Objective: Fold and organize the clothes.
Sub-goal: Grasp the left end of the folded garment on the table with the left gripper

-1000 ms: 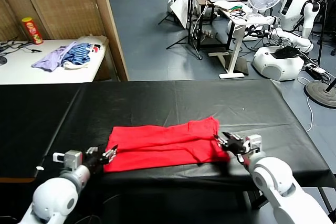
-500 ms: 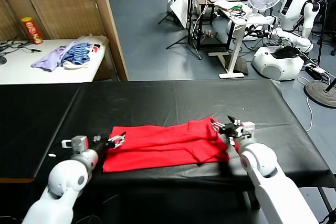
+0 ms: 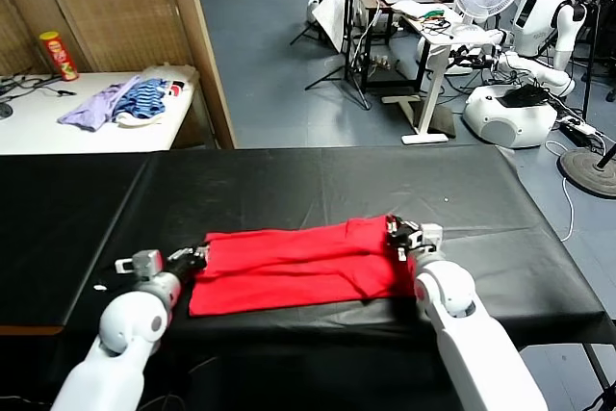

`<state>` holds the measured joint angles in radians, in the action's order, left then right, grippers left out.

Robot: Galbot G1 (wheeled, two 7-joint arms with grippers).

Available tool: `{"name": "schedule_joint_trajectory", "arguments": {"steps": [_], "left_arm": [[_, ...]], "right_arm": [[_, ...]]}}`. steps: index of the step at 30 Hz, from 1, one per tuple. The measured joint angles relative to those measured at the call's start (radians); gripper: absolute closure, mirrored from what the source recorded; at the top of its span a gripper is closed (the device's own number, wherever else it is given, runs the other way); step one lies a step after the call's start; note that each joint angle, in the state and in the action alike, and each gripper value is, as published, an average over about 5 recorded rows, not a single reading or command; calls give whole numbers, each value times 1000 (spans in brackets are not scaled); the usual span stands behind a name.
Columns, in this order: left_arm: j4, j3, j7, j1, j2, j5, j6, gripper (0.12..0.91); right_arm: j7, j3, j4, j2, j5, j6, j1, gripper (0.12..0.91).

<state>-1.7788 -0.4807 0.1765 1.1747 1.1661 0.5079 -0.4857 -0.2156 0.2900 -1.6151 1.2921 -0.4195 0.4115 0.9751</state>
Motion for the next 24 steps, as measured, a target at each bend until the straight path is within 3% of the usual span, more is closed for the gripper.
{"name": "schedule_joint_trajectory", "arguments": {"steps": [3, 6, 9, 15, 19, 24], "left_arm": [[7, 1, 3, -2, 9, -25, 12, 905], [3, -2, -4, 2, 9, -31, 18, 887], [-12, -11, -13, 13, 2, -23, 18, 779], [-61, -39, -20, 45, -20, -4, 5, 447], [-110, -67, -11, 83, -16, 70, -28, 269], [-176, -103, -7, 154, 12, 149, -42, 234]], "right_arm": [[21, 6, -16, -7, -6, 3, 13, 851], [38, 19, -46, -24, -6, 5, 31, 712], [45, 37, -89, -46, -10, 7, 55, 544], [59, 80, -200, -84, -30, 10, 122, 273], [68, 102, -267, -93, -37, 10, 169, 230], [70, 106, -325, -92, -41, 8, 204, 227]]}}
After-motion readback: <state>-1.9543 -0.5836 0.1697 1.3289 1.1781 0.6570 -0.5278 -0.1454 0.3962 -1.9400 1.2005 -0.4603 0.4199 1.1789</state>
